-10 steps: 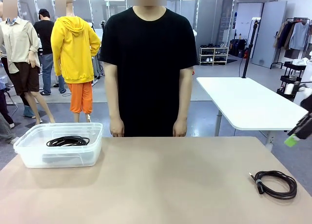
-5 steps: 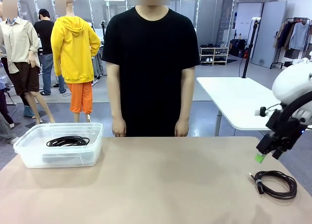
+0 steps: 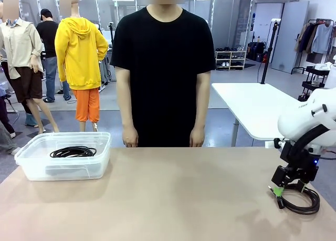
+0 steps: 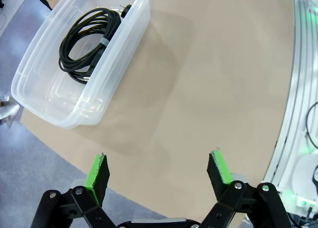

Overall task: Organize and store the cables.
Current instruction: Place the USB Extension Cable into the Organizing box.

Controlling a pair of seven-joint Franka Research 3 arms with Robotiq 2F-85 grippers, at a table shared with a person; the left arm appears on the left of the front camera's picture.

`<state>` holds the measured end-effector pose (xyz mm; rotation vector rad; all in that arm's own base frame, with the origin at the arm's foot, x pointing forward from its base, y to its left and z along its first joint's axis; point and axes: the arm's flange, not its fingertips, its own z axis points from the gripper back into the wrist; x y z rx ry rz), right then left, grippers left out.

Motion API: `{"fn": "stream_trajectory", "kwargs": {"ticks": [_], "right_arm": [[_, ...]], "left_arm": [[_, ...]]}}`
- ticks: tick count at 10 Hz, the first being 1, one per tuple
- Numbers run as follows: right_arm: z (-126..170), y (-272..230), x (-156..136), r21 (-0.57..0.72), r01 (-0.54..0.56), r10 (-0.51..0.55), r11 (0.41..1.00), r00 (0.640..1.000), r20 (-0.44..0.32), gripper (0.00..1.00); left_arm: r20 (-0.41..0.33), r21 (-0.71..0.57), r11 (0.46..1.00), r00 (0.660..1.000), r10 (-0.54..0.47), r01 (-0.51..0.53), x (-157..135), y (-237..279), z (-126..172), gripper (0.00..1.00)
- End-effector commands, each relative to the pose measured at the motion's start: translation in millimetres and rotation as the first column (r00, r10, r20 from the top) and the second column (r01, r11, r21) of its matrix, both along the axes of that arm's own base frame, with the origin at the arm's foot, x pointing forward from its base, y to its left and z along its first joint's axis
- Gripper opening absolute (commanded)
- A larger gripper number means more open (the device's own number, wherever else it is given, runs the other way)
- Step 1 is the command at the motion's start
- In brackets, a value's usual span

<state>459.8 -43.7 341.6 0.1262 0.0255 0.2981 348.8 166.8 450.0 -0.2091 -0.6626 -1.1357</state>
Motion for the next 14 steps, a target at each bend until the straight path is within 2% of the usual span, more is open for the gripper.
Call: {"fn": "stream_trajectory", "kwargs": {"ticks": [1, 5, 8, 9, 12, 14], "right_arm": [[-17, 4, 8, -0.031, 0.061, -0.059, 0.998, 0.996, 0.074, 1.0], [-30, 7, 16, -0.02, 0.06, -0.058, 0.998, 0.995, 0.082, 1.0], [-40, 18, 23, -0.032, 0.023, -0.02, 0.999, 0.996, 0.092, 1.0], [-42, 21, 23, -0.045, 0.008, -0.004, 0.999, 0.996, 0.089, 0.82], [-38, 22, 24, -0.05, -0.007, 0.012, 0.999, 0.995, 0.101, 0.01], [-37, 25, 23, -0.054, -0.017, 0.022, 0.998, 0.995, 0.102, 0.0]], "left_arm": [[-0.019, -0.004, 1.0, 1.0, 0.001, -0.001, 0, -1, 6, 1.0], [-0.019, -0.004, 1.0, 1.0, 0.001, -0.001, 0, -1, 6, 1.0], [-0.019, -0.004, 1.0, 1.0, 0.001, -0.001, 0, -1, 6, 1.0], [-0.019, -0.004, 1.0, 1.0, 0.001, -0.001, 0, -1, 6, 1.0], [-0.019, -0.004, 1.0, 1.0, 0.001, -0.001, 0, -1, 6, 1.0], [-0.019, -0.004, 1.0, 1.0, 0.001, -0.001, 0, -1, 6, 1.0]]}}
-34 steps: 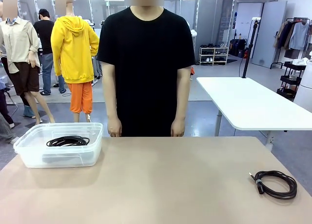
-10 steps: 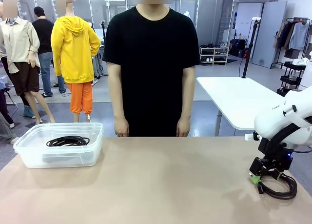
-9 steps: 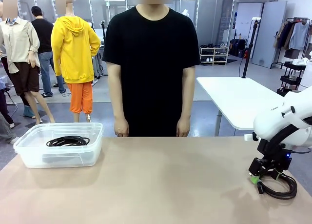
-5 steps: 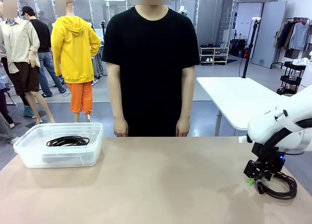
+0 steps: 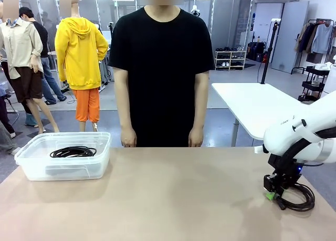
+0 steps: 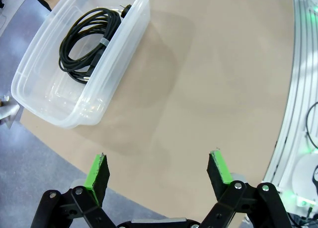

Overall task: Organize and store the cables.
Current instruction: Place the USB Extension Cable into the Organizing box.

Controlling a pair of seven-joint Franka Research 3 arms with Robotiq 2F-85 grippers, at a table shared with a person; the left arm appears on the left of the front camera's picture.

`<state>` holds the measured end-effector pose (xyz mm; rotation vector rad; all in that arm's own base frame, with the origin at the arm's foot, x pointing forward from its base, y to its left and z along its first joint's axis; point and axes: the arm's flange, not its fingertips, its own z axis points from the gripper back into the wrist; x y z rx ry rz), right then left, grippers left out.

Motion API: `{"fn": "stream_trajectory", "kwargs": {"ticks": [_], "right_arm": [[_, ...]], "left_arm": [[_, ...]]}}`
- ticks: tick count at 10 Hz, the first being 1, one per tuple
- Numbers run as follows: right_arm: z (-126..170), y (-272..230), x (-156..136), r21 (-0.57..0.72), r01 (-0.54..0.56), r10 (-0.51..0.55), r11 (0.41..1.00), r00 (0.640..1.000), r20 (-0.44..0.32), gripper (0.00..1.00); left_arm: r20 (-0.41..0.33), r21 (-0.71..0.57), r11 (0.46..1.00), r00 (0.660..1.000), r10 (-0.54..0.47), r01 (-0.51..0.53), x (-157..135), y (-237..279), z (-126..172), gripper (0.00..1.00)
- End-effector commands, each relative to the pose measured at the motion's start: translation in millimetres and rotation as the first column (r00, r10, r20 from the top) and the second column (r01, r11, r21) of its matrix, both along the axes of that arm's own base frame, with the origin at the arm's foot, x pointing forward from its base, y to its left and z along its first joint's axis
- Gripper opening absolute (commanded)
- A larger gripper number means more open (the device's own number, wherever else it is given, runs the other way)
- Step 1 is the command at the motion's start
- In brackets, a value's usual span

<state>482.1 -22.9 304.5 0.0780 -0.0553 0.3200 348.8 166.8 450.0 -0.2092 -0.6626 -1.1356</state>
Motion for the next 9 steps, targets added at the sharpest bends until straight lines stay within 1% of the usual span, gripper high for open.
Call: {"fn": "stream_trajectory", "kwargs": {"ticks": [1, 3, 4, 5, 6, 7, 8, 9], "right_arm": [[4, 5, 1, -0.021, -0.002, 0.003, 1.0, 1.0, 0.018, 0.0], [17, 10, 6, -0.047, -0.016, 0.018, 0.999, 0.999, 0.035, 0.0], [29, 13, 9, -0.058, -0.035, 0.037, 0.998, 0.999, 0.039, 0.0], [53, 15, 13, -0.041, -0.061, 0.062, 0.997, 0.998, 0.027, 0.0], [88, 20, 17, -0.067, -0.064, 0.068, 0.996, 0.996, 0.057, 0.0], [117, 36, 21, -0.05, -0.114, 0.119, 0.992, 0.989, 0.09, 0.0], [128, 55, 26, -0.035, -0.167, 0.169, 0.985, 0.981, 0.099, 0.0], [129, 73, 32, -0.05, -0.146, 0.151, 0.988, 0.982, 0.114, 0.0]], "left_arm": [[-0.019, -0.004, 1.0, 1.0, 0.001, -0.001, 0, -1, 6, 1.0], [-0.019, -0.004, 1.0, 1.0, 0.001, -0.001, 0, -1, 6, 1.0], [-0.019, -0.004, 1.0, 1.0, 0.001, -0.001, 0, -1, 6, 1.0], [-0.019, -0.004, 1.0, 1.0, 0.001, -0.001, 0, -1, 6, 1.0], [-0.019, -0.004, 1.0, 1.0, 0.001, -0.001, 0, -1, 6, 1.0], [-0.019, -0.004, 1.0, 1.0, 0.001, -0.001, 0, -1, 6, 1.0], [-0.019, -0.004, 1.0, 1.0, 0.001, -0.001, 0, -1, 6, 1.0], [-0.019, -0.004, 1.0, 1.0, 0.001, -0.001, 0, -1, 6, 1.0]]}}
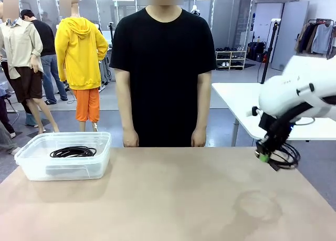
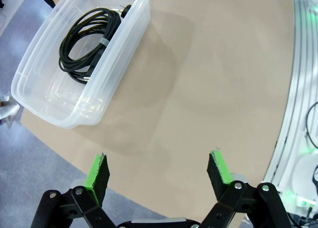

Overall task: Organize and store the cables.
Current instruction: Place the USB Extension Cable into the Organizing box.

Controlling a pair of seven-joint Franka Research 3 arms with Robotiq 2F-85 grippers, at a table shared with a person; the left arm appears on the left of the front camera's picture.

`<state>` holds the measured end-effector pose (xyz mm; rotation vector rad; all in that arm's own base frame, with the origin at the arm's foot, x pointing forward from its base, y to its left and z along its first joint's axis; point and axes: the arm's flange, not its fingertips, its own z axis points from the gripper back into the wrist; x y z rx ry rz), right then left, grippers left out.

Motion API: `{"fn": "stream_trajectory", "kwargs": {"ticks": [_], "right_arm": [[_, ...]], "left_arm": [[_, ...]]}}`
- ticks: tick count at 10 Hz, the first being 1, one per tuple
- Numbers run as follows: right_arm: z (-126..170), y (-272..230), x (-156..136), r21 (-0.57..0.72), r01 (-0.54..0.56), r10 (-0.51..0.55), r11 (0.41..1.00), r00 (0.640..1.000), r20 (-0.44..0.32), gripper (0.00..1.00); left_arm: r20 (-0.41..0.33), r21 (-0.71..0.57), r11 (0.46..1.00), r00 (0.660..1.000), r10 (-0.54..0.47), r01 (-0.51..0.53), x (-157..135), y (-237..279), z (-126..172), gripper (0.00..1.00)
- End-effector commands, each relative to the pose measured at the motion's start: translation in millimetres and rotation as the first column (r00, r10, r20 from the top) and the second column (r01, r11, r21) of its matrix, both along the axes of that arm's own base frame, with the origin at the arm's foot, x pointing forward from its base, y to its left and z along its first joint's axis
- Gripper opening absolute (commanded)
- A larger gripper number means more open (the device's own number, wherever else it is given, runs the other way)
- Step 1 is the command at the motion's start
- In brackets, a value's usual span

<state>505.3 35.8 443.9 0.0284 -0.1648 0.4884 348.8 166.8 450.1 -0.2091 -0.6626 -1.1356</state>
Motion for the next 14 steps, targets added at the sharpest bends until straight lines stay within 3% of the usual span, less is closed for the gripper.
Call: {"fn": "stream_trajectory", "kwargs": {"ticks": [1, 2, 4, 7, 10, 12, 14], "right_arm": [[-11, 33, 11, 0.061, 0.031, -0.032, 0.998, 0.999, 0.007, 0.0], [-14, 49, 14, 0.067, 0.022, -0.024, 0.998, 0.999, 0.028, 0.0], [-17, 82, 16, 0.087, 0.093, -0.103, 0.992, 0.988, 0.115, 0.0], [-33, 161, 9, 0.088, -0.038, 0.025, 0.995, 0.988, 0.15, 0.0], [-60, 234, 3, 0.068, -0.185, 0.179, 0.98, 0.981, 0.077, 0.0], [-79, 266, -4, 0.058, -0.276, 0.275, 0.959, 0.961, 0.026, 0.0], [-79, 279, -8, 0.045, -0.314, 0.314, 0.948, 0.949, 0.018, 0.0]], "left_arm": [[-0.019, -0.004, 1.0, 1.0, 0.001, -0.001, 0, -1, 6, 1.0], [-0.019, -0.004, 1.0, 1.0, 0.001, -0.001, 0, -1, 6, 1.0], [-0.019, -0.004, 1.0, 1.0, 0.001, -0.001, 0, -1, 6, 1.0], [-0.019, -0.004, 1.0, 1.0, 0.001, -0.001, 0, -1, 6, 1.0], [-0.019, -0.004, 1.0, 1.0, 0.001, -0.001, 0, -1, 6, 1.0], [-0.019, -0.004, 1.0, 1.0, 0.001, -0.001, 0, -1, 6, 1.0], [-0.019, -0.004, 1.0, 1.0, 0.001, -0.001, 0, -1, 6, 1.0]]}}
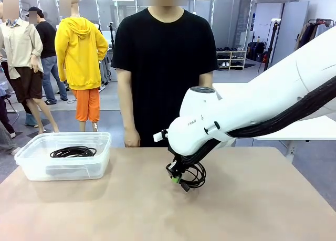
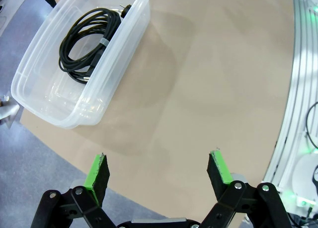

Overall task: Organize and store the cables.
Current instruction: Place the USB Extension Cable into the Organizing box.

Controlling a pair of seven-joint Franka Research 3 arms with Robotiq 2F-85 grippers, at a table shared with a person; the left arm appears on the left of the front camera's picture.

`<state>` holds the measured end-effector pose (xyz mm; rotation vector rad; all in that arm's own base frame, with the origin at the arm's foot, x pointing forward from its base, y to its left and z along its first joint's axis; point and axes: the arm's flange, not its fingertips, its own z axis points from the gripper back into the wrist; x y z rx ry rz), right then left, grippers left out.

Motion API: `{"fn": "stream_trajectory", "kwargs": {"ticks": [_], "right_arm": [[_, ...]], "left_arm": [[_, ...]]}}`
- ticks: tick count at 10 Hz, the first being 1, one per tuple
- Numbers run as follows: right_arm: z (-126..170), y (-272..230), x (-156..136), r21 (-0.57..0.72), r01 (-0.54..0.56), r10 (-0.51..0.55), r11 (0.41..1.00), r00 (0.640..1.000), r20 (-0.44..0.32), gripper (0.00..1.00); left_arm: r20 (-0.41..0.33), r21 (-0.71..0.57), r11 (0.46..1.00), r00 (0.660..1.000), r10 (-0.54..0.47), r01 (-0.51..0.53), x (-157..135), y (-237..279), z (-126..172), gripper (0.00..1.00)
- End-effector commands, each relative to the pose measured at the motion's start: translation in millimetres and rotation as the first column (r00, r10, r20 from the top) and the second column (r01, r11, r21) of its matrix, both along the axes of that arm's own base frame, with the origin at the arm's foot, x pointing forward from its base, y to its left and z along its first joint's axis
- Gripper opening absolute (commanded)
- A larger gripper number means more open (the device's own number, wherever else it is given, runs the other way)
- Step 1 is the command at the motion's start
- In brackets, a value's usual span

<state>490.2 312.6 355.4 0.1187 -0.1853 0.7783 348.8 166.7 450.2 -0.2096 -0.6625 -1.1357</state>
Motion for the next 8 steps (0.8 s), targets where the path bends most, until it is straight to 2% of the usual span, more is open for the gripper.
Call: {"fn": "stream_trajectory", "kwargs": {"ticks": [1, 2, 8], "right_arm": [[12, -1, 7, 0.018, -0.03, 0.03, 0.999, 1.0, 0.004, 0.0], [0, 0, 0, 0.0, 0.0, 0.0, 1.0, 1.0, 0.0, 0.0], [0, 0, 0, 0.0, 0.0, 0.0, 1.0, 1.0, 0.0, 0.0]], "left_arm": [[-0.019, -0.004, 1.0, 1.0, 0.001, -0.002, 0, -1, 6, 1.0], [-0.019, -0.004, 1.0, 1.0, 0.001, -0.002, 0, -1, 6, 1.0], [-0.019, -0.004, 1.0, 1.0, 0.001, -0.002, 0, -1, 6, 1.0]]}}
